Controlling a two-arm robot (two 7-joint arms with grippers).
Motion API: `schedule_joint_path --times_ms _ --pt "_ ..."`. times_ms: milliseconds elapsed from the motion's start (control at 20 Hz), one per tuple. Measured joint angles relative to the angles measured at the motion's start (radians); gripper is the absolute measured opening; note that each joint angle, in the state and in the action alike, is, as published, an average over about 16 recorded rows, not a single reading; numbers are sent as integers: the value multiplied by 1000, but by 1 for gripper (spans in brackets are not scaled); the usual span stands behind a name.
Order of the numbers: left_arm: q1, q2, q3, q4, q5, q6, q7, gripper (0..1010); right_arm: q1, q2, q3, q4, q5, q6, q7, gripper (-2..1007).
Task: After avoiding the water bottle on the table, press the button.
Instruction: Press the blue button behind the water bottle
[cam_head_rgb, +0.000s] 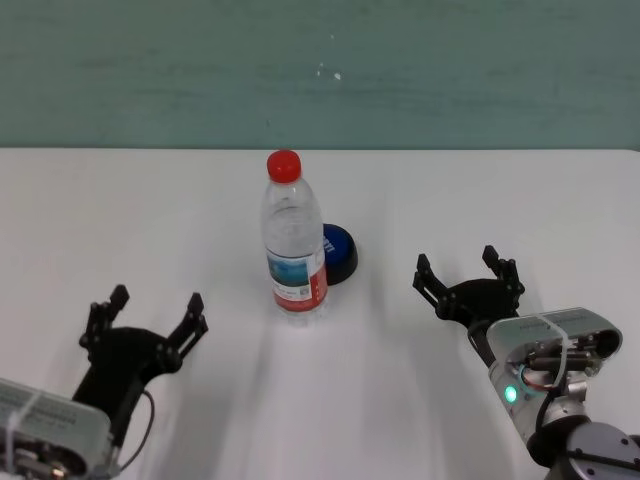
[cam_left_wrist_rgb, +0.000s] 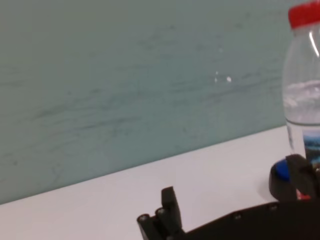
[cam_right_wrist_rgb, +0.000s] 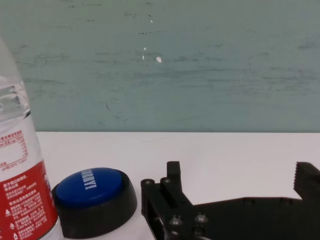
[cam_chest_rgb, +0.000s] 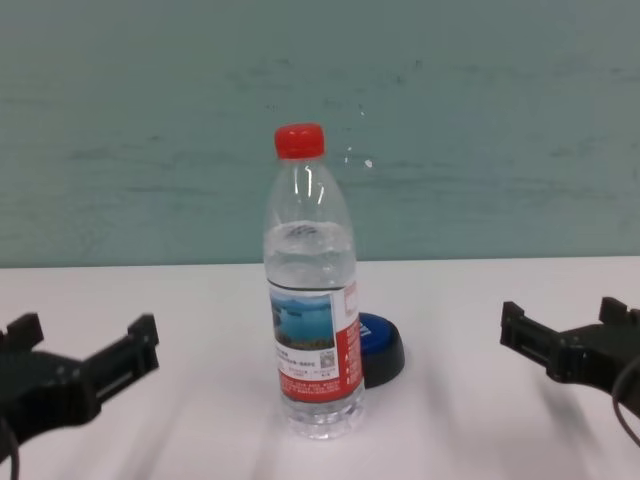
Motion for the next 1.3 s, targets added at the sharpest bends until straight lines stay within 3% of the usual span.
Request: schedule_joint_path --times_ms 400,1300 --pt "2 11 2 30 21 -24 0 1000 0 0 0 0 0 0 0 1004" --pt "-48 11 8 80 24 -48 -3 1000 0 0 0 0 0 0 0 1004"
